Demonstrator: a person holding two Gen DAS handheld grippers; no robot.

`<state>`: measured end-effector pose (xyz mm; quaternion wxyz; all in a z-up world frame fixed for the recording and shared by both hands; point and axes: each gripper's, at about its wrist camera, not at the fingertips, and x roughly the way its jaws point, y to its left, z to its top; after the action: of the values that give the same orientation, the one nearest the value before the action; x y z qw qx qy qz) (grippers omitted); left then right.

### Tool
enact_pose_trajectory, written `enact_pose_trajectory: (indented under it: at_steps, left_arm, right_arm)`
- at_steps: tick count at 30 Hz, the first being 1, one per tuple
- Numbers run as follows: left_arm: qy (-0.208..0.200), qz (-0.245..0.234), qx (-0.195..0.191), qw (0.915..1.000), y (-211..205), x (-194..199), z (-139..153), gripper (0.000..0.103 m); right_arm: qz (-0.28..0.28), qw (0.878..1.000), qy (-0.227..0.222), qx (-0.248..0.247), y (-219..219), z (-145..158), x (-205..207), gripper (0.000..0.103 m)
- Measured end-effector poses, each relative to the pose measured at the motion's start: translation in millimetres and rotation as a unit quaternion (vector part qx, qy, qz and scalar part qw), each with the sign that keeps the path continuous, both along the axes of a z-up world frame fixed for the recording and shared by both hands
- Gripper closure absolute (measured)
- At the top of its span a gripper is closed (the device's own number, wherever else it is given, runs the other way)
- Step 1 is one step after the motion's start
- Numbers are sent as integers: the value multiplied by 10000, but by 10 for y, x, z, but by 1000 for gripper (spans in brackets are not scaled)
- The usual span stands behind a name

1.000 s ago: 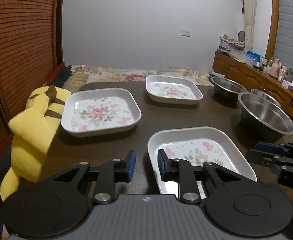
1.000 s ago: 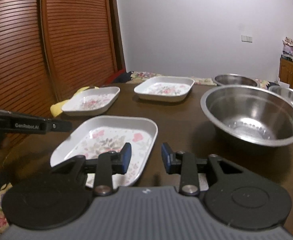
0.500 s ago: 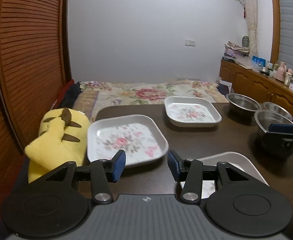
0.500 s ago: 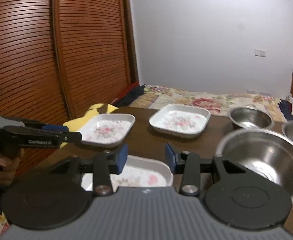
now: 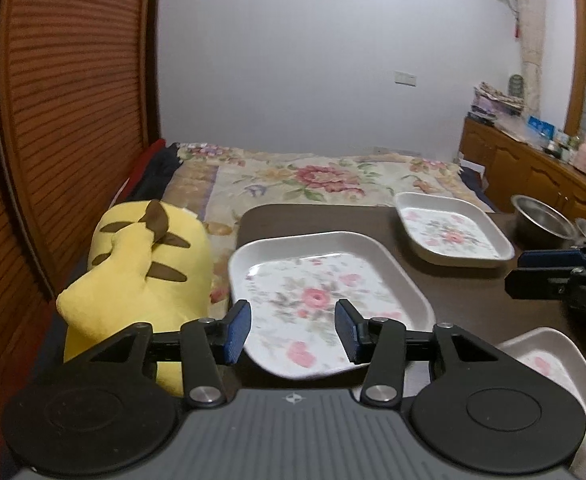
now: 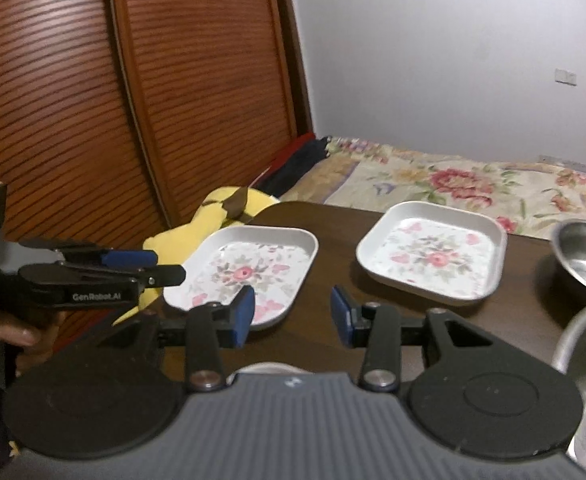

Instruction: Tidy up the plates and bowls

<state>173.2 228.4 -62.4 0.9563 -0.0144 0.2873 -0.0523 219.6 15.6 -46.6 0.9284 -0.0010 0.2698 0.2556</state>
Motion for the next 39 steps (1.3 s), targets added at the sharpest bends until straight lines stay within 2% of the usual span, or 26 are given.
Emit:
enact_pose_trajectory:
  at_steps: [10,12,14,19,28,30,39]
  left_arm:
    - [228,88,-188,9995,247,309,-177,66]
    - [261,84,-254,9993,278,348,-219,69]
    - [282,72,-300,9991,295,371,-257,70]
    - [357,26,-375,9987,326,415,-335,78]
    - [338,-5,-429,9985,344,416,-344,79]
    - [338,-7,-436,9985,345,413,-342,80]
    - [364,-42,-489,9981,322,371,-358,90]
  right_arm:
    - [217,9981,451,-358,355,-115,521,60]
    - [251,9970,643,-349,383,-173,618,62]
    - [284,9958,786,-370,397,-230,682,70]
    - [258,9941,946,-468,436,-333,765,73]
    - [264,9929,1000,-584,503,-364,813,76]
    - [281,9928,1002,-600,510,-371,824,80]
    - [327,9915,1076,-656,522,-413,860,83]
